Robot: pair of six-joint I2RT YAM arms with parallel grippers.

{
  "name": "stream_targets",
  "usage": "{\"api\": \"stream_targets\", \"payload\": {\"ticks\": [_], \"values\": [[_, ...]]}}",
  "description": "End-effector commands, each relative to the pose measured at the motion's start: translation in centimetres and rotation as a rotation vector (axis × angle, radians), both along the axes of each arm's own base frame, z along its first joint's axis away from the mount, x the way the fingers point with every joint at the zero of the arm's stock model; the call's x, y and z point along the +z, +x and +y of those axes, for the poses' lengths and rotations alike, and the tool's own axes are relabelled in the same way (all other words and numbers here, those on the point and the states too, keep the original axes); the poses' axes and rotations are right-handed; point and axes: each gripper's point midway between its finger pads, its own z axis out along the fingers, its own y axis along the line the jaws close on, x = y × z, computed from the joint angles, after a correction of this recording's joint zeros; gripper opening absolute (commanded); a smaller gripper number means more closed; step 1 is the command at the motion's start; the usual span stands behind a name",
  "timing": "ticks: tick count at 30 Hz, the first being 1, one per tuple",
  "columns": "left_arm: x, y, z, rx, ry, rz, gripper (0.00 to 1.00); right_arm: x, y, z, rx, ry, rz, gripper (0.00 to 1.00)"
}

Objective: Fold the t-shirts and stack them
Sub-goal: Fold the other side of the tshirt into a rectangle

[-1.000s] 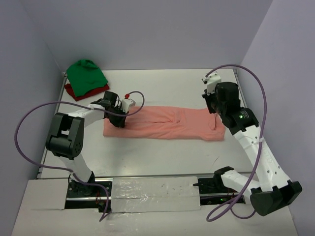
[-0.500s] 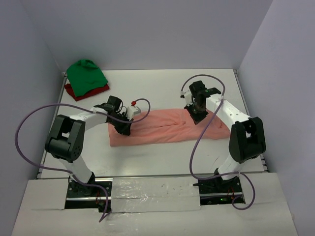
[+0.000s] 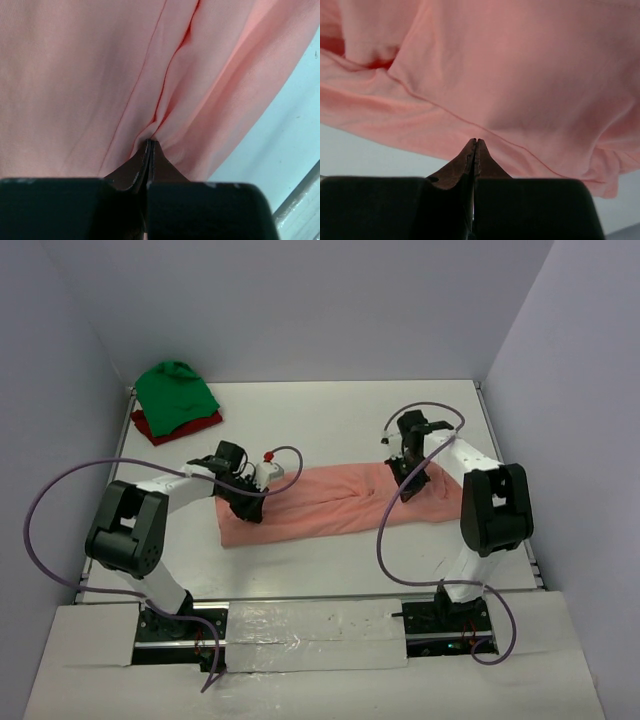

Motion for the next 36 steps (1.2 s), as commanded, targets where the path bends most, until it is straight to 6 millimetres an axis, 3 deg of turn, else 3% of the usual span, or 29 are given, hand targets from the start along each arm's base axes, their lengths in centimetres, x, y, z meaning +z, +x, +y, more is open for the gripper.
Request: {"api": "stream_targets", "payload": {"ticks": [1, 4, 10, 15, 17, 19, 20, 21, 25, 26, 28, 29, 30, 31, 32, 33, 35, 36], "values": [[-1.3, -3.5, 2.4, 0.026, 0.1, 0.13, 0.0, -1.3, 1.6, 0.6, -0.122, 0.128, 0.028, 0.0], [-0.6, -3.4, 2.5, 0.032, 0.094, 0.121, 0.0, -2.0, 2.5, 0.3, -0.212, 0.214, 0.075, 0.0], [1.5, -3.6, 2.5, 0.03, 0.072, 0.114, 0.0, -1.3, 5.3, 1.0, -0.271, 0.328, 0.046, 0.0], [3.3, -4.7, 1.6, -0.021, 0.012, 0.167, 0.01, -0.3, 9.8, 0.5, -0.278, 0.292, -0.101, 0.0], [4.0, -4.8, 0.8, -0.069, -0.026, 0.188, 0.01, 1.0, 12.1, 0.9, -0.286, 0.31, -0.158, 0.0], [4.6, -5.0, 0.4, -0.107, -0.038, 0.215, 0.02, 0.3, 12.8, 1.8, -0.275, 0.323, -0.12, 0.0], [4.8, -5.2, -0.1, -0.126, -0.053, 0.228, 0.02, 1.5, 14.4, 2.1, -0.266, 0.332, -0.151, 0.0], [5.3, -4.7, -0.4, -0.135, -0.06, 0.217, 0.02, 0.8, 14.6, 2.5, -0.26, 0.332, -0.13, 0.0], [6.5, -2.4, -0.9, -0.083, -0.064, 0.127, 0.02, 2.2, 15.8, 4.1, -0.192, 0.316, -0.203, 0.0], [6.8, -1.7, -1.0, -0.058, -0.064, 0.098, 0.02, 2.0, 15.1, 4.8, -0.151, 0.316, -0.207, 0.0], [7.2, 0.4, -0.6, 0.026, -0.032, 0.016, 0.0, 4.9, 15.0, 6.0, -0.075, 0.377, -0.296, 0.0], [7.4, 0.8, -0.5, 0.045, -0.026, -0.004, 0.0, 4.5, 13.8, 6.1, -0.053, 0.387, -0.289, 0.0], [7.1, 1.7, 0.4, 0.092, 0.023, -0.039, 0.0, 7.1, 13.7, 6.0, -0.039, 0.404, -0.367, 0.03], [7.5, 2.4, 0.8, 0.158, 0.037, -0.07, 0.0, 8.5, 14.3, 6.0, -0.033, 0.41, -0.449, 0.1], [7.7, 3.7, 1.1, 0.202, 0.045, -0.131, 0.0, 8.1, 13.4, 5.5, -0.037, 0.391, -0.463, 0.24], [7.4, 3.9, 1.8, 0.237, 0.069, -0.152, 0.0, 11.0, 13.1, 5.2, -0.025, 0.393, -0.552, 0.34], [7.7, 5.3, 3.7, 0.332, 0.128, -0.236, 0.0, 12.7, 12.8, 4.5, -0.029, 0.368, -0.642, 0.49], [7.3, 5.4, 4.3, 0.348, 0.141, -0.25, 0.0, 15.2, 12.6, 3.8, -0.031, 0.35, -0.721, 0.5]]}}
